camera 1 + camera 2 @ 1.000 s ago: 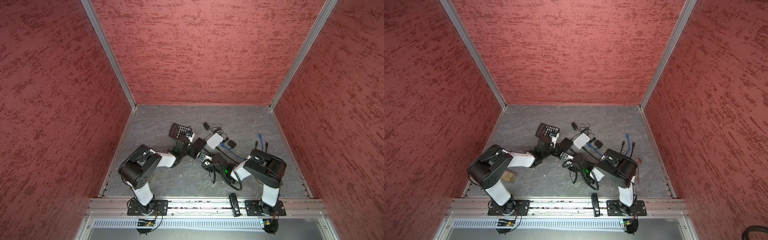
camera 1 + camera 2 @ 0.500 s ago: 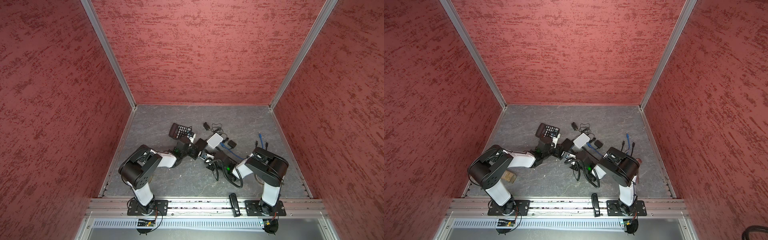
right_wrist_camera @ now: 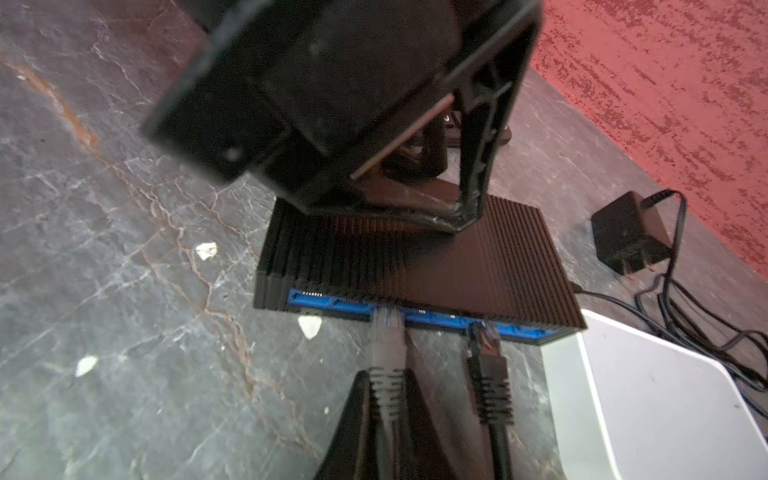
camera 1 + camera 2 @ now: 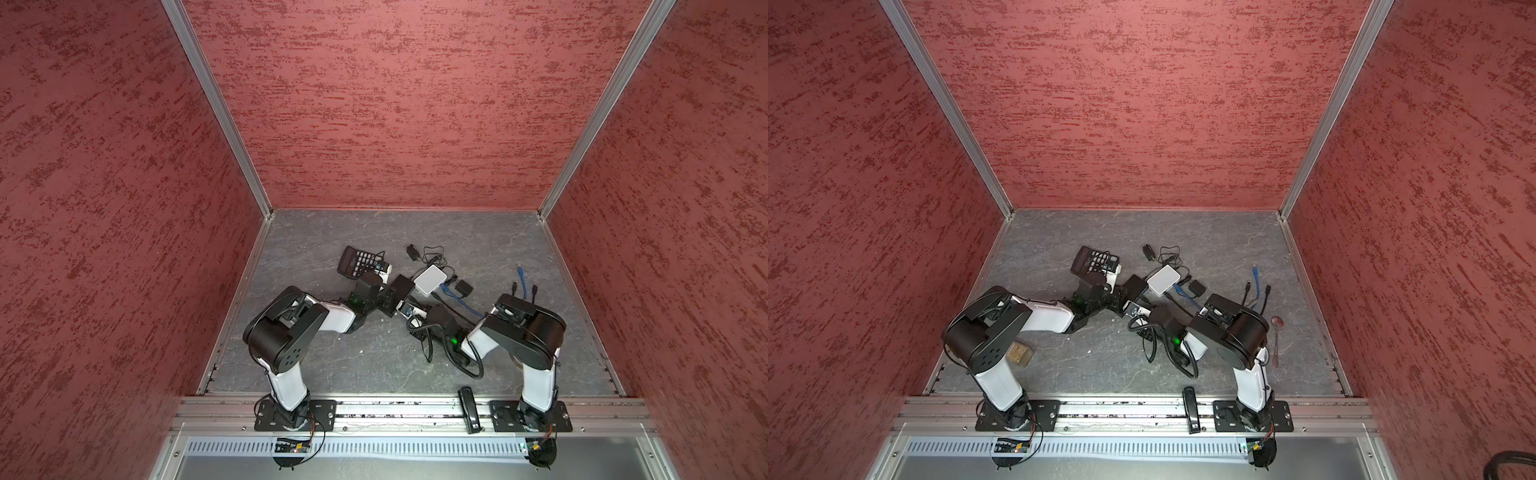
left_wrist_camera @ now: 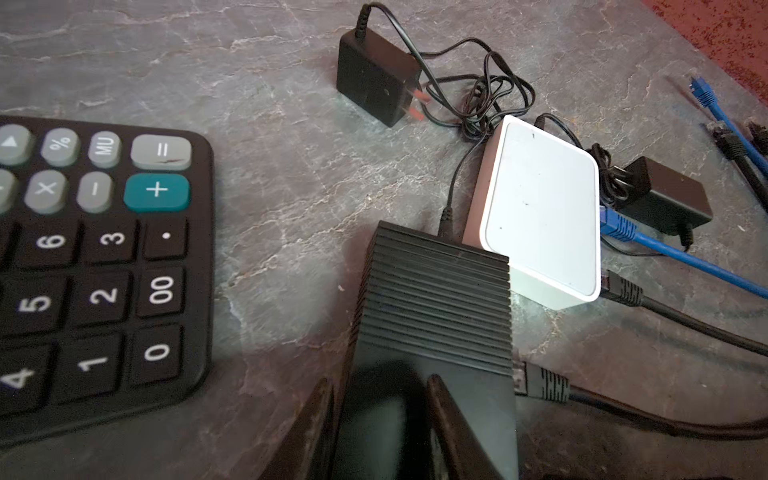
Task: Insert the plug into the switch port
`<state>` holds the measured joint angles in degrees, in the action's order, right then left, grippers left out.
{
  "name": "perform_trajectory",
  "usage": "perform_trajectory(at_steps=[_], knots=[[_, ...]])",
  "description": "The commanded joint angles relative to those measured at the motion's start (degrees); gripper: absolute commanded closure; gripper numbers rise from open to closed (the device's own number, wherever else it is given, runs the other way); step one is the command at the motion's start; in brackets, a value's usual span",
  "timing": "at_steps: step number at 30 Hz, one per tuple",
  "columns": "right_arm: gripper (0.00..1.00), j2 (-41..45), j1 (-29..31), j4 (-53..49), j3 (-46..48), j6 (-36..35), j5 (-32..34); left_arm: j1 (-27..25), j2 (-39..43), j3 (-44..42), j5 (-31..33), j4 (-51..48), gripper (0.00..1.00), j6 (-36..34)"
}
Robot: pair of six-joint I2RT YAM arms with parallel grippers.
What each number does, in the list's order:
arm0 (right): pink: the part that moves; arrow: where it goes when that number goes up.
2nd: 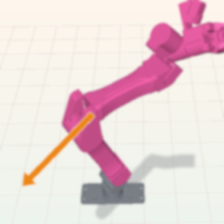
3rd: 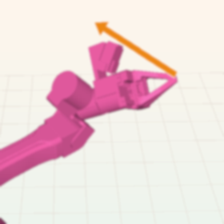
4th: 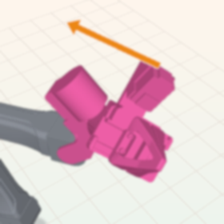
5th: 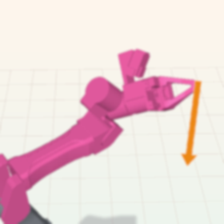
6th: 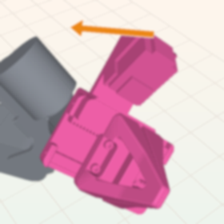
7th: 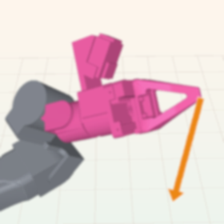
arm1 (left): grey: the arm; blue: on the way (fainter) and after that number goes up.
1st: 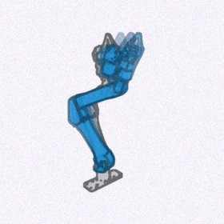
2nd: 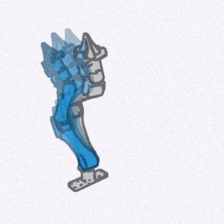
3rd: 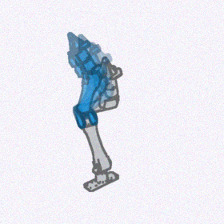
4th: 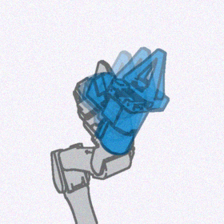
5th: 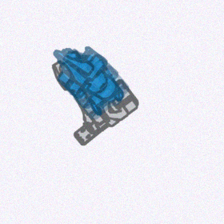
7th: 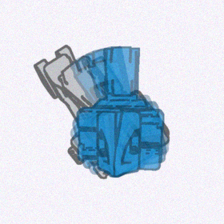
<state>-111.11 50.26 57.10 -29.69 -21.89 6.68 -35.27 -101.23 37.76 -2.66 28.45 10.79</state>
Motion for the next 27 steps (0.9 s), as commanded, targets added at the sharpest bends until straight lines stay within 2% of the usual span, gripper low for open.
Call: perform_trajectory(at_steps=[1, 12, 17, 21, 27], knots=[[1.00, -2.2, 2.5, 6.9, -11.0, -2.3, -13.1, -14.9, -4.0, -0.9, -44.4, -6.8, 0.63, 4.7], [1.00, -0.4, 2.5, 4.0, -6.1, -3.7, -9.7, -8.7, 0.2, -4.2, -38.4, -6.3, 0.54, 4.6], [1.00, 0.8, 2.5, 2.4, -3.6, -2.6, -8.3, -5.9, 2.4, -2.5, -30.9, -10.5, 0.52, 4.5], [1.00, 1.2, 2.5, 0.7, -2.2, -1.3, -7.9, -3.5, 5.1, -2.4, -28.1, -10.9, 0.49, 4.5], [1.00, 2.2, 2.5, -0.9, -0.4, 1.4, -7.3, -1.8, 11.7, -1.1, -23.2, -14.9, 0.38, 2.8]])
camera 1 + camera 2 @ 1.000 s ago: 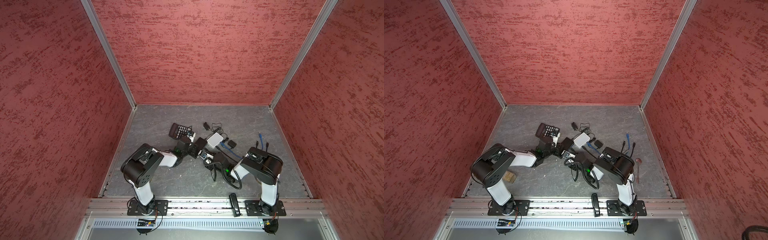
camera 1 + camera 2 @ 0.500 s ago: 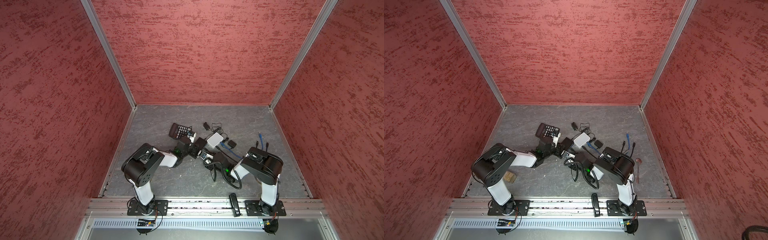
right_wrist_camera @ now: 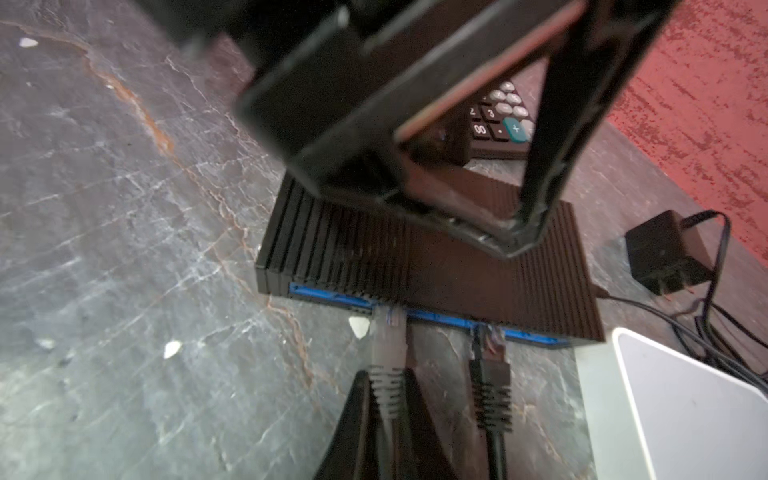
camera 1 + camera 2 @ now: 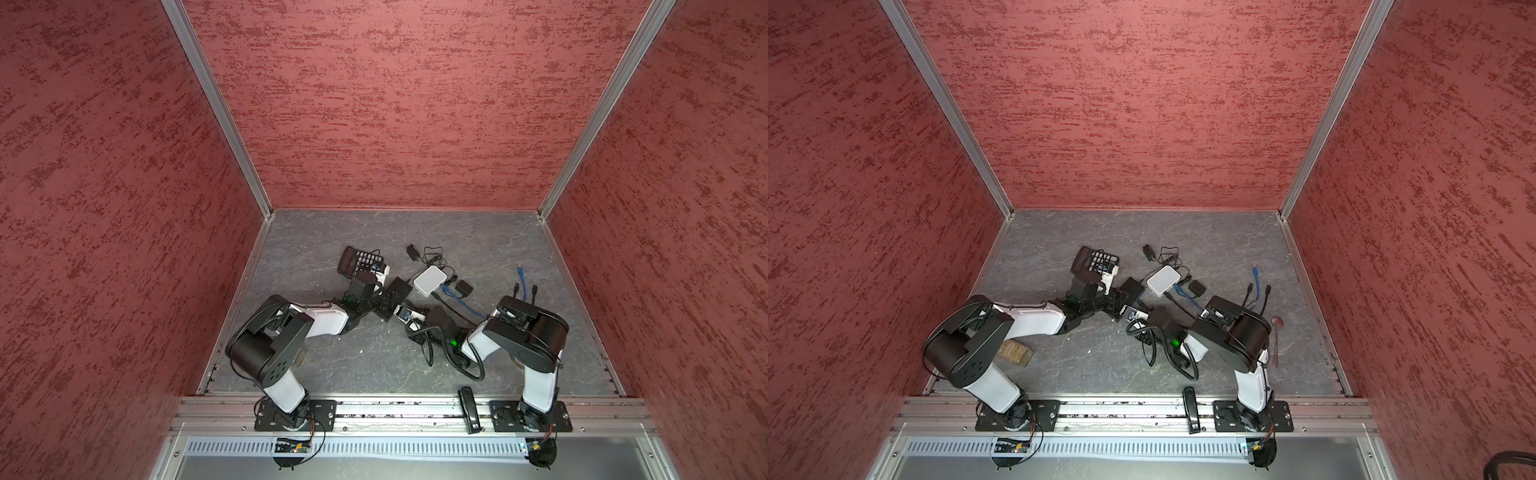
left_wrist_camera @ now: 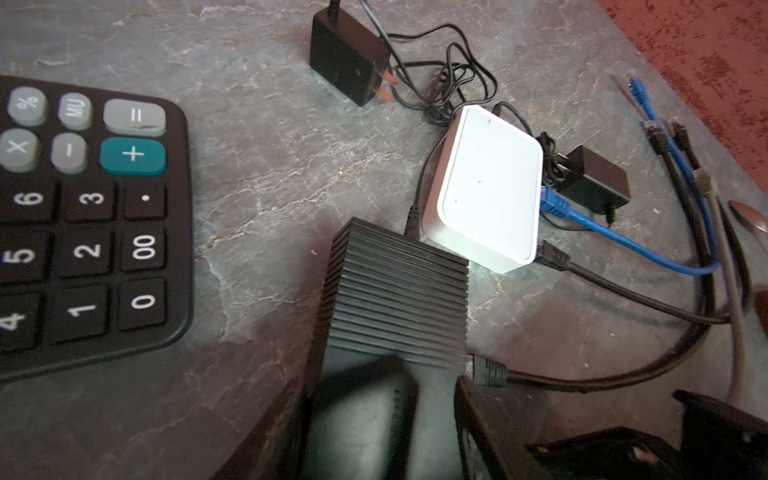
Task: Insert the plug into the switch port
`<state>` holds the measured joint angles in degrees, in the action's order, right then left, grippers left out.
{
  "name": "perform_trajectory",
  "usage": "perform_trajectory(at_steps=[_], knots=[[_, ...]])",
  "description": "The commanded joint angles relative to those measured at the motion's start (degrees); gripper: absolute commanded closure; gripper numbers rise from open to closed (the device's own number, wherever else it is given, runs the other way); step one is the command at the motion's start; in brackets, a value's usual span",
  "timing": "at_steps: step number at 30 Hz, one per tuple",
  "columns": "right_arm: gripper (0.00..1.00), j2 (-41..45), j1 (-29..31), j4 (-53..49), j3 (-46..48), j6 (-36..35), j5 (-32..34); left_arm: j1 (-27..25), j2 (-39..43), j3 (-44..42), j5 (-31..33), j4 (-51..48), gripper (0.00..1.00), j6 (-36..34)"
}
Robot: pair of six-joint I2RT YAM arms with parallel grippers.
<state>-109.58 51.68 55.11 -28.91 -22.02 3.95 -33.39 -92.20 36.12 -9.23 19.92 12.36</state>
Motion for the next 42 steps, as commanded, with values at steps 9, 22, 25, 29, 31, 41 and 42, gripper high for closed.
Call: perform_trajectory(at_steps=[9, 22, 25, 29, 31, 41, 42], knots=[[0.92, 1.3, 1.1, 0.4, -0.6, 4.0, -4.2, 0.7, 16.7, 0.1, -4.4, -11.9, 0.11, -0.1], [0.61, 7.1, 1.1, -6.2, -2.6, 6.2, -2.6, 5.2, 29.9, -3.9, 4.3, -19.1, 0.10, -0.4], [0.54, 9.2, 1.0, -6.9, -2.5, 6.9, -2.2, 6.0, 32.0, -4.7, 4.9, -20.0, 0.10, -0.1], [0.49, 12.1, 1.0, -9.8, -3.2, 7.0, -1.9, 6.8, 34.2, -5.6, 5.6, -21.3, 0.10, 0.0], [0.48, 13.8, 1.0, -11.2, -3.4, 7.6, -1.0, 7.2, 35.2, -5.8, 6.5, -22.1, 0.10, 0.0], [0.33, 29.9, -5.1, -23.1, -4.4, 16.0, 1.8, 11.4, 42.8, -6.0, 10.9, -28.1, 0.07, -1.2], [0.15, 31.7, -6.2, -24.9, -4.6, 16.6, 1.7, 12.0, 43.4, -6.1, 11.8, -28.6, 0.03, -1.3]])
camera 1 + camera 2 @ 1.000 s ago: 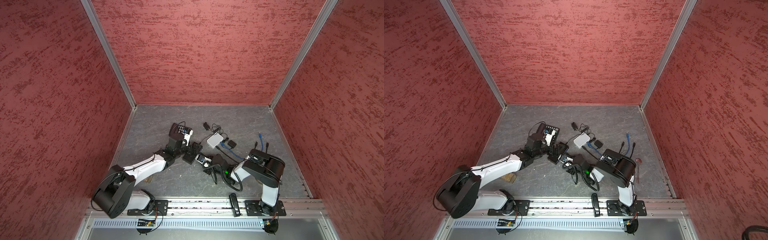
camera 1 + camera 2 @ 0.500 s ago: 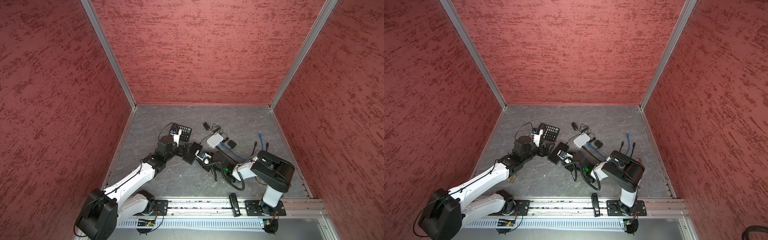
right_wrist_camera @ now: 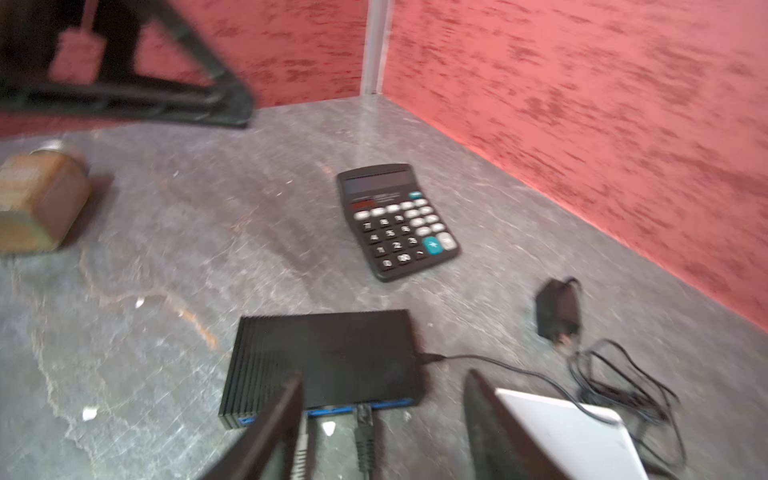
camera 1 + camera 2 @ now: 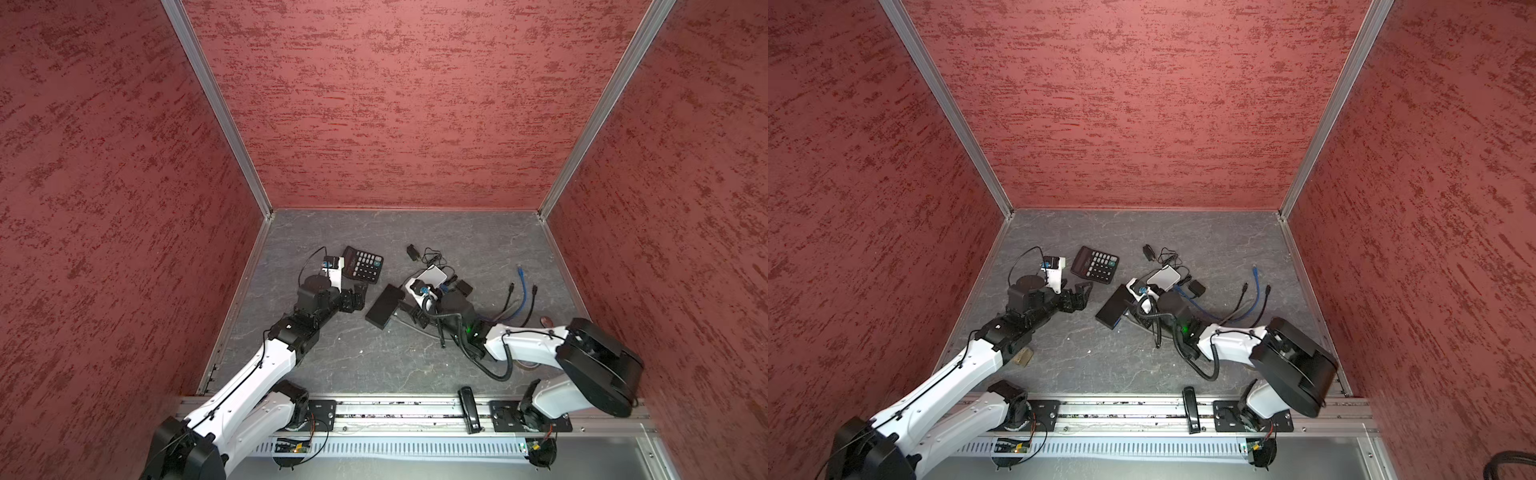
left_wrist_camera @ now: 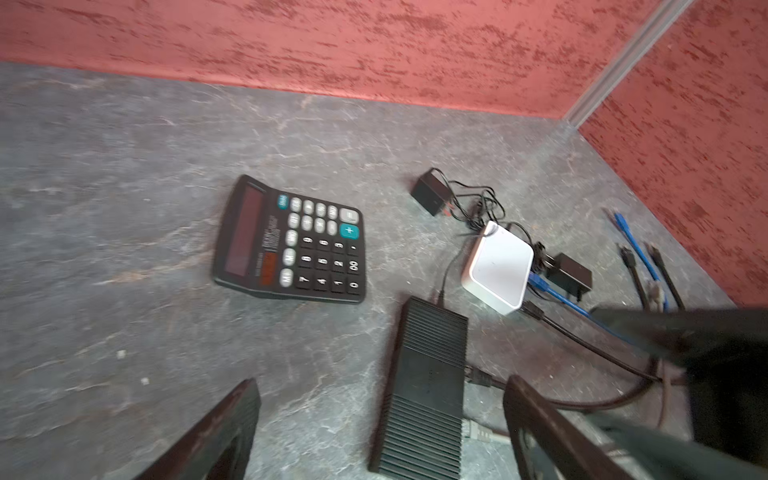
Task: Insert the plug into the switch port
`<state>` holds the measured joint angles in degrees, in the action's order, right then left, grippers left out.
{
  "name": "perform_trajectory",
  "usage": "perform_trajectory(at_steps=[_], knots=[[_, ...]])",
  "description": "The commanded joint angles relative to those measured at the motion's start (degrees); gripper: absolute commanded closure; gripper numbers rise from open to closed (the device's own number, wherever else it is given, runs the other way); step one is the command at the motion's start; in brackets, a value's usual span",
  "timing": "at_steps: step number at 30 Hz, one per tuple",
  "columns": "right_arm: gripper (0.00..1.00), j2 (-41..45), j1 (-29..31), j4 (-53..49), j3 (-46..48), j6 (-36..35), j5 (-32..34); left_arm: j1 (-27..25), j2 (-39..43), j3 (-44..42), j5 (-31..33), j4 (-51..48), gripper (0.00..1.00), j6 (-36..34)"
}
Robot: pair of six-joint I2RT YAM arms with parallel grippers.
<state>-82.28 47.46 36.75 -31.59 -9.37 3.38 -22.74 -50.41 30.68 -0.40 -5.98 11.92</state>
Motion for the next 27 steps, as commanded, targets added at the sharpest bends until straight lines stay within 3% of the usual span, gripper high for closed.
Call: perform_trajectory(at_steps=[1, 8, 14, 20, 27], knots=[[0.01, 5.9, -3.0, -7.7, -2.1, 4.2, 2.3, 2.0, 2.1, -0.6, 3.8, -3.1, 0.02, -1.1], [0.01, 16.8, -12.7, -20.3, -3.3, 3.8, 4.2, 8.6, 4.0, -0.8, 15.8, -3.7, 0.00, -1.8], [0.01, 19.3, -26.3, -26.1, -2.0, 4.2, 3.4, 13.3, 0.9, -5.0, 23.7, 5.7, 0.00, -4.0], [0.01, 18.2, -37.9, -19.6, 2.7, 6.1, -0.6, 17.6, -3.4, -9.4, 20.6, 17.6, 0.00, -5.0], [0.01, 13.1, -45.1, -5.3, 8.0, 5.5, -1.6, 19.7, -10.3, -13.2, 18.5, 30.2, 0.00, -7.2]])
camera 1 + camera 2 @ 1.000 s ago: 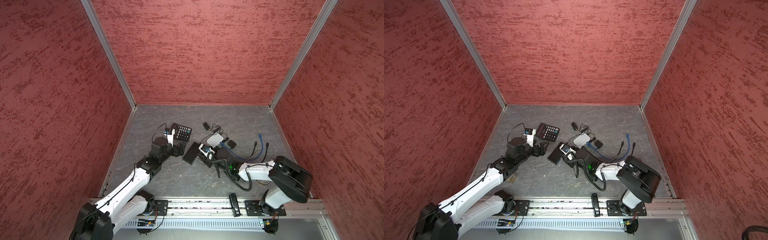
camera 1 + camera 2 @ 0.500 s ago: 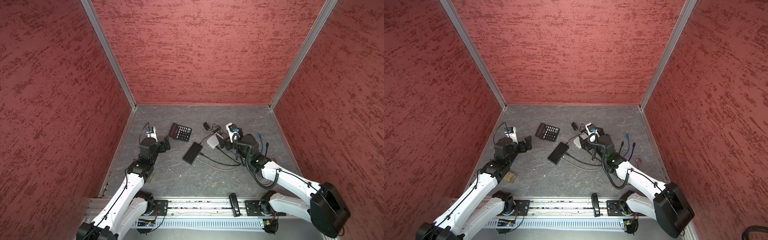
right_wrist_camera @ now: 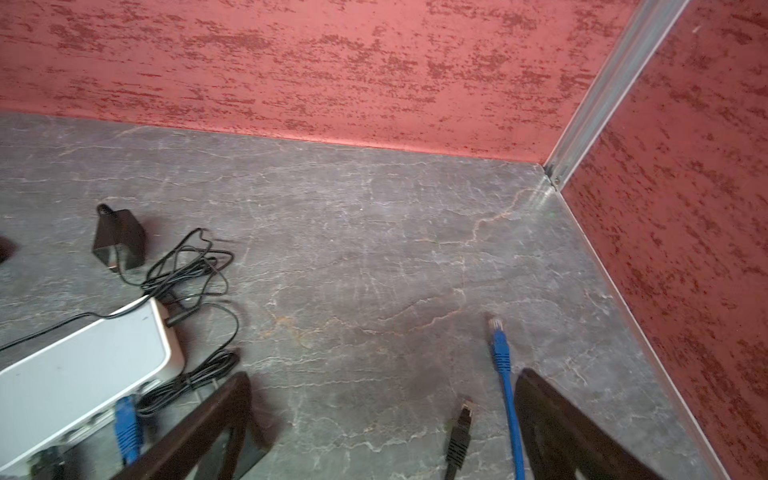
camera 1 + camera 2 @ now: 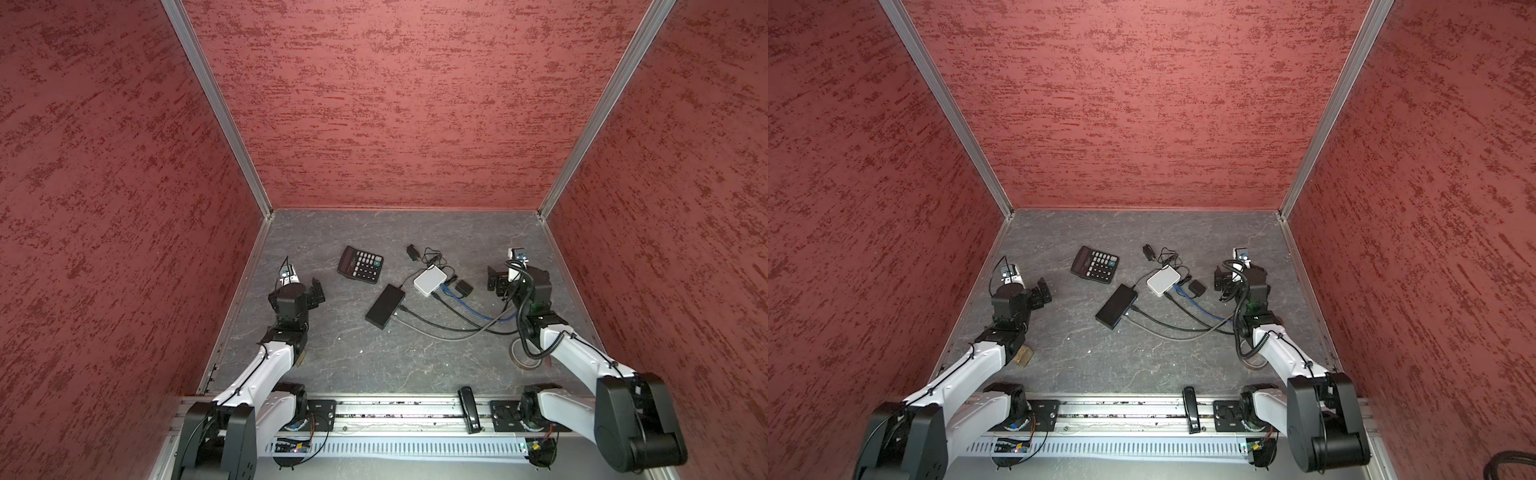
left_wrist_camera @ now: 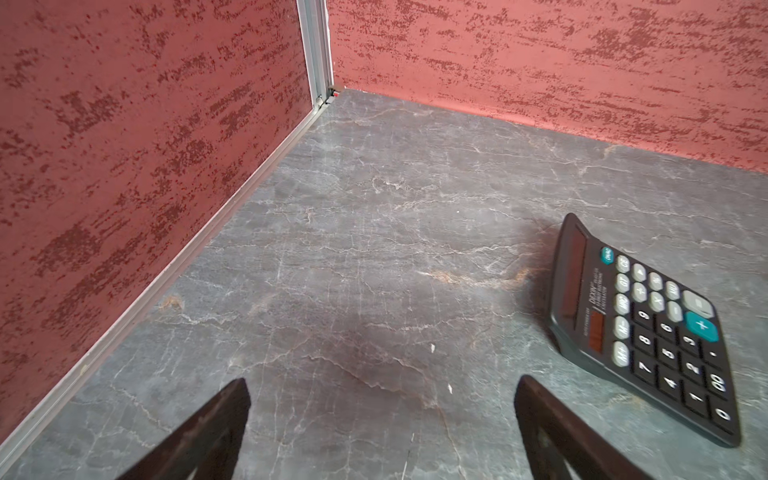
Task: Insert the plug into the switch port
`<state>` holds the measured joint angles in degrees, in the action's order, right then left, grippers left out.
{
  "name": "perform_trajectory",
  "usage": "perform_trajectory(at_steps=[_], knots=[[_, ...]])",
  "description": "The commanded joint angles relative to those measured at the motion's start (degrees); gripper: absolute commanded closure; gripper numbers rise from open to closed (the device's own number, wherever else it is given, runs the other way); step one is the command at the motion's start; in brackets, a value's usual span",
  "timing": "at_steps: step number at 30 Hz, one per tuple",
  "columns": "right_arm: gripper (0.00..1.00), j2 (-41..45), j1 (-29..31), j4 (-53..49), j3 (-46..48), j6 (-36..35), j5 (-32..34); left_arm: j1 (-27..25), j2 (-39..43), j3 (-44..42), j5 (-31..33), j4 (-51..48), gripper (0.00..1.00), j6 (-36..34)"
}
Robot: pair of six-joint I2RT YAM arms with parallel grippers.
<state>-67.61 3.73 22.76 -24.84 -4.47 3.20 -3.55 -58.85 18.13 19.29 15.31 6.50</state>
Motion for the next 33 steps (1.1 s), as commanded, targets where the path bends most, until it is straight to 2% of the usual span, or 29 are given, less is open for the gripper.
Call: perform_trajectory(at_steps=[1, 10, 13, 15, 21, 23, 25, 27, 30, 32, 33], knots=[[0.01, -2.5, -1.9, 11.0, 1.8, 0.2, -1.4, 0.6, -3.2, -1.2, -1.5, 11.3, 0.00, -2.1], [0.01, -12.8, -3.6, 39.4, 10.2, 0.9, -3.7, 1.1, -11.5, -5.8, -5.4, 34.9, 0.00, -5.7], [0.01, -16.7, -3.8, 47.6, 13.0, 2.2, -1.2, 1.1, -14.5, -6.8, -7.0, 41.1, 0.00, -6.7], [0.01, -22.1, -3.9, 55.4, 14.4, 1.3, -3.7, 1.2, -17.4, -7.0, -9.2, 44.6, 0.00, -7.5], [0.01, -20.8, -4.1, 49.2, 12.2, 2.0, -2.3, 0.5, -30.6, -4.1, -11.1, 53.3, 0.00, -9.6], [0.01, -21.2, -4.2, 47.6, 11.0, 2.9, -0.7, -0.3, -29.2, -2.2, -9.3, 47.3, 0.00, -9.4], [0.01, -21.4, -4.8, 46.8, 10.3, 3.3, -1.3, 0.5, -30.2, -0.1, -6.7, 45.5, 0.00, -7.9], [0.01, -21.3, -4.9, 46.6, 10.2, 3.3, -1.4, 1.9, -29.3, 1.8, -8.5, 39.8, 0.00, -6.3], [0.01, -21.2, -5.0, 46.6, 10.2, 3.4, -1.4, 2.6, -29.2, 2.4, -9.0, 38.6, 0.01, -5.7], [0.01, -21.3, -5.0, 46.5, 10.2, 4.6, 2.3, 2.7, -29.3, 2.4, -9.0, 38.6, 0.00, -5.7], [0.01, -21.2, -5.0, 45.6, 9.7, 6.5, 7.1, 2.6, -29.2, 2.4, -9.2, 38.5, 0.00, -5.7]])
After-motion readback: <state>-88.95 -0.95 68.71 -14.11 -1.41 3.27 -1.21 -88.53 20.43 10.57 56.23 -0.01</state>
